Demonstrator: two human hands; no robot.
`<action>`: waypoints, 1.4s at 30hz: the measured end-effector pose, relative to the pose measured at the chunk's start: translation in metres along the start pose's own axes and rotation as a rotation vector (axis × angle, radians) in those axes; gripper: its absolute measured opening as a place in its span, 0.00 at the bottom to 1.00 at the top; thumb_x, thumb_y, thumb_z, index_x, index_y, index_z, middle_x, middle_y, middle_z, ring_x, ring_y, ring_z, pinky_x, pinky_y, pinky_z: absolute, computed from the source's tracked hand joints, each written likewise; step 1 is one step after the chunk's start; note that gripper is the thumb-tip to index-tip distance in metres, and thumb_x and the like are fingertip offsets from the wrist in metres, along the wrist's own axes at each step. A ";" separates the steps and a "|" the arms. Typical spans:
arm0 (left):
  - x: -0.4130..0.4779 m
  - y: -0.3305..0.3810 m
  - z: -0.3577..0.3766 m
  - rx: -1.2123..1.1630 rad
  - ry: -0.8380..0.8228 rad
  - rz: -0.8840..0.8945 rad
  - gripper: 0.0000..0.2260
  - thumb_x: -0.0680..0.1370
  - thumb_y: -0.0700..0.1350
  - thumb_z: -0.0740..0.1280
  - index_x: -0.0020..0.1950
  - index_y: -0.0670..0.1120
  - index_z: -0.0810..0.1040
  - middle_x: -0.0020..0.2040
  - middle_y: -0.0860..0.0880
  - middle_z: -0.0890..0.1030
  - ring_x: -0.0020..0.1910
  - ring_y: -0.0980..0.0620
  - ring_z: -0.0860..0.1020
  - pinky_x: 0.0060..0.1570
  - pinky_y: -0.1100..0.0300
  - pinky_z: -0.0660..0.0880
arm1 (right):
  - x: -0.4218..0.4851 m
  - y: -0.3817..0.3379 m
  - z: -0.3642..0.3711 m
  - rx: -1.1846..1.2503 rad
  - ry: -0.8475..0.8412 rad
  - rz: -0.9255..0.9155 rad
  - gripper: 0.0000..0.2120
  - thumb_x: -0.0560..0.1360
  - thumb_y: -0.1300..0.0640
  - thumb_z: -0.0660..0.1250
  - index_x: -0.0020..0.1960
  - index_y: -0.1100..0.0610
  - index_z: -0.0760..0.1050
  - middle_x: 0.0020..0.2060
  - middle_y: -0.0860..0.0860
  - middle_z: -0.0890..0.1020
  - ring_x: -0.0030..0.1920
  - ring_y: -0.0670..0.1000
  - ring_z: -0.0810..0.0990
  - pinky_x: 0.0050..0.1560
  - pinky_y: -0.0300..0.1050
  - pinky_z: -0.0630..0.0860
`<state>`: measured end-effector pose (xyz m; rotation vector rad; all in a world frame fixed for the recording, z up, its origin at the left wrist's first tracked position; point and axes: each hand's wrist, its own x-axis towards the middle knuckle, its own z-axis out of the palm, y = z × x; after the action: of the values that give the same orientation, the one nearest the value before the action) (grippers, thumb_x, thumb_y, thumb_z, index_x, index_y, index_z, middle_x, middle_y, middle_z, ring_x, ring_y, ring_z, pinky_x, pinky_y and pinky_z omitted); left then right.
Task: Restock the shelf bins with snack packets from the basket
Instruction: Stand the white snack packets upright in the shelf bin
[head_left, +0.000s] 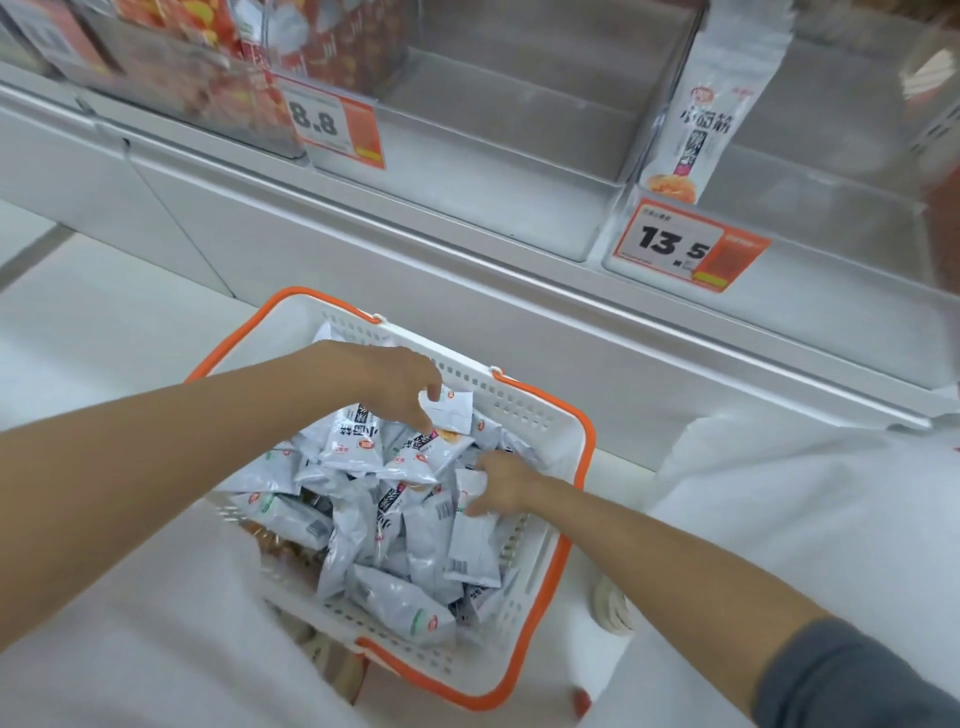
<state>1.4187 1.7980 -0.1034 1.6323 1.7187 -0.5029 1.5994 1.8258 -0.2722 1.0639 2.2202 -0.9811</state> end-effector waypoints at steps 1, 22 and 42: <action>-0.001 0.001 -0.002 -0.042 -0.008 0.005 0.21 0.78 0.54 0.67 0.68 0.49 0.70 0.59 0.52 0.74 0.50 0.54 0.70 0.52 0.61 0.69 | -0.006 -0.003 -0.011 0.008 0.004 -0.023 0.29 0.71 0.49 0.74 0.67 0.57 0.70 0.65 0.53 0.75 0.63 0.54 0.75 0.58 0.45 0.72; -0.013 0.032 -0.003 -0.822 0.175 0.238 0.17 0.71 0.54 0.73 0.57 0.49 0.76 0.52 0.49 0.84 0.49 0.48 0.83 0.51 0.51 0.79 | -0.124 -0.039 -0.197 0.414 0.805 -0.300 0.27 0.82 0.42 0.56 0.31 0.60 0.67 0.28 0.51 0.70 0.30 0.48 0.66 0.35 0.46 0.64; -0.026 0.071 -0.017 -0.976 0.384 0.421 0.02 0.76 0.43 0.70 0.46 0.49 0.78 0.40 0.48 0.83 0.34 0.58 0.82 0.26 0.64 0.76 | -0.137 -0.011 -0.211 0.315 1.175 -0.426 0.27 0.77 0.44 0.67 0.26 0.60 0.72 0.20 0.51 0.72 0.24 0.49 0.66 0.28 0.43 0.62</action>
<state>1.4828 1.8012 -0.0601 1.2969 1.4202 0.7908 1.6454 1.9215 -0.0433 1.6192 3.4192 -1.0225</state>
